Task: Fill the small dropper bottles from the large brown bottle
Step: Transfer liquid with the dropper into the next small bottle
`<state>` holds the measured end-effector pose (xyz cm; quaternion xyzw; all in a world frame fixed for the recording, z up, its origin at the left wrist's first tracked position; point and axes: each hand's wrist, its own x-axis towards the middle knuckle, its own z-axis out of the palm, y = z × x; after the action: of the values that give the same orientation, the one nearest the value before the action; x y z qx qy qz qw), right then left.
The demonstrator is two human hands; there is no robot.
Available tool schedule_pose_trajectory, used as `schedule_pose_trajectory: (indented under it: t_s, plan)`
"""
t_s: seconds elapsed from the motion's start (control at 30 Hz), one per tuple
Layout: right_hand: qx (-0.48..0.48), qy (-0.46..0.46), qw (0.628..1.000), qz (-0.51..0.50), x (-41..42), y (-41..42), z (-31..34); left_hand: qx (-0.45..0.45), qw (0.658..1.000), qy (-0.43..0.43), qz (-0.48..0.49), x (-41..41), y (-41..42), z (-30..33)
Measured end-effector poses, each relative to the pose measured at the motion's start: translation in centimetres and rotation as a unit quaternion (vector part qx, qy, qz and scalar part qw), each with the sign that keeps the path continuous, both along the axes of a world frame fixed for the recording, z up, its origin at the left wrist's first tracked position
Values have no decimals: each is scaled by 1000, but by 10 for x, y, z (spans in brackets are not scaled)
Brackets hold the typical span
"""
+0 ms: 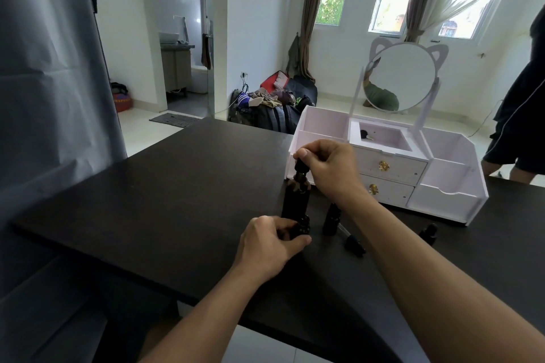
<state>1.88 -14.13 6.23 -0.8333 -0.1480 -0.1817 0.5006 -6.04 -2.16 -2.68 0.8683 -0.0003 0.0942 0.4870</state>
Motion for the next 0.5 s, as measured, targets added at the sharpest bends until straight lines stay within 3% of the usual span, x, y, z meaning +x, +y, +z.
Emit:
schedule_pose_trajectory:
  t_s: [0.5]
  plan:
    - [63,-131,989,-6,-26,-12,72,6,1000,-19,-5,0,0,-1]
